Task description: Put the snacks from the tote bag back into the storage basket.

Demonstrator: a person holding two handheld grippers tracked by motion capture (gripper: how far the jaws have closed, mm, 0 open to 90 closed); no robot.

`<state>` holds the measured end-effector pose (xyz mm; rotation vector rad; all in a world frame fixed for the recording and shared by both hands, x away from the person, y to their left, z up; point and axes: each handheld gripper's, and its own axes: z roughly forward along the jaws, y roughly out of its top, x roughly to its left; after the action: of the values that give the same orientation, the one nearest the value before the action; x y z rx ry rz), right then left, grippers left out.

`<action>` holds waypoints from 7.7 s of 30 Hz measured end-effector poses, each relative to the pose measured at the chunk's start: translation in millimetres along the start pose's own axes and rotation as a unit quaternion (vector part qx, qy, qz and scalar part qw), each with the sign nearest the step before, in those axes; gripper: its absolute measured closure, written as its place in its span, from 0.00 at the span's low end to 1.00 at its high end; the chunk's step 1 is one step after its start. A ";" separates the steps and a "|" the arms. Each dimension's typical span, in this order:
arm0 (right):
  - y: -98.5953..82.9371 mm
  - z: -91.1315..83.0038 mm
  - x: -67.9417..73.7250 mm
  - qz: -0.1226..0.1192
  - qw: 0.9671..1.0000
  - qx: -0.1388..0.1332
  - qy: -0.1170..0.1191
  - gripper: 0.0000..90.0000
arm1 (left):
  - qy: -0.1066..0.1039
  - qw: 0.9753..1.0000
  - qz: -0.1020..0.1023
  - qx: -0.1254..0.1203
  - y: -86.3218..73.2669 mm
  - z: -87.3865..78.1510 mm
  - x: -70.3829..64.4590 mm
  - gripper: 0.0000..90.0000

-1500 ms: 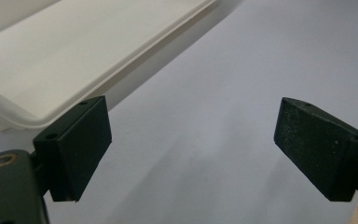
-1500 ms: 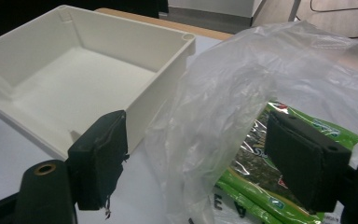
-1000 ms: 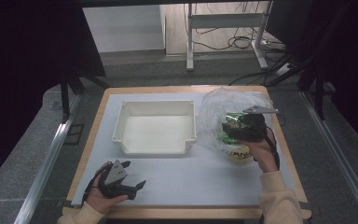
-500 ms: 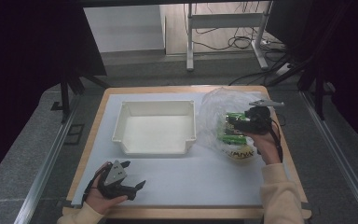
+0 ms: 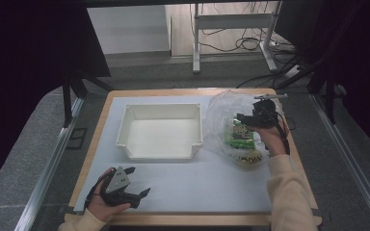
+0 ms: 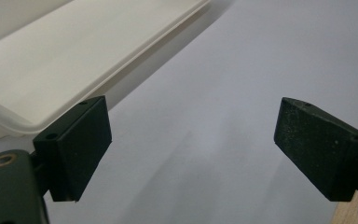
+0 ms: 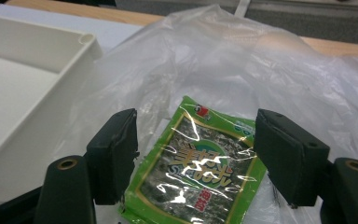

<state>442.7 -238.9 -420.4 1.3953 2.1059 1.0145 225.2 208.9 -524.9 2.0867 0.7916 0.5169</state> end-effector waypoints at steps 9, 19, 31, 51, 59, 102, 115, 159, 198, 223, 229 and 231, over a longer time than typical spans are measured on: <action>-5.6 23.6 -23.0 0.038 0.998 0.045 -0.001 0.39 | 0.001 1.000 0.000 0.003 0.1 0.6 -0.3 0.12; -13.7 36.3 -36.0 0.053 0.995 0.078 -0.012 0.45 | 0.002 1.000 -0.001 0.001 -0.2 -0.1 0.6 0.12; -19.8 45.1 -43.6 0.063 0.991 0.120 -0.015 0.51 | 0.002 1.000 0.000 0.001 -0.3 -0.2 0.5 0.12; -28.1 60.4 -54.1 0.098 0.980 0.173 -0.003 0.66 | 0.001 1.000 0.000 0.002 -0.6 -0.2 0.9 0.12; -30.8 62.9 -60.1 0.131 0.973 0.188 0.012 0.81 | 0.001 1.000 0.001 0.002 -0.5 -0.1 0.6 0.12; -15.2 18.6 -56.4 0.135 0.985 0.105 0.001 1.00 | 0.001 1.000 -0.003 0.000 -0.7 -0.6 2.2 0.12; -7.5 -16.1 -66.7 0.147 0.987 0.060 -0.008 1.00 | 0.001 1.000 -0.003 0.000 -0.6 -0.7 2.1 0.12; 0.0 -45.2 -38.4 0.131 0.989 -0.019 0.059 1.00 | -0.001 1.000 -0.003 0.002 -1.1 0.0 2.5 0.12; 9.1 -30.0 11.9 0.109 0.986 -0.034 0.118 1.00 | -0.004 1.000 0.000 0.004 -1.7 1.2 1.8 0.12; 20.5 -20.2 42.2 0.097 0.983 -0.045 0.146 1.00 | 0.000 1.000 0.002 0.002 -1.1 1.0 0.2 0.12; 23.6 -18.3 49.7 0.095 0.982 -0.049 0.154 1.00 | -0.001 1.000 0.002 0.001 -0.9 1.2 -0.5 0.12; 24.6 -17.8 51.5 0.092 0.982 -0.048 0.155 1.00 | 0.000 1.000 0.002 0.001 -1.0 1.5 -0.6 0.12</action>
<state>424.4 -192.4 -387.5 1.4855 2.1310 1.4713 225.3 208.1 -526.6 2.0908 0.7875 0.5178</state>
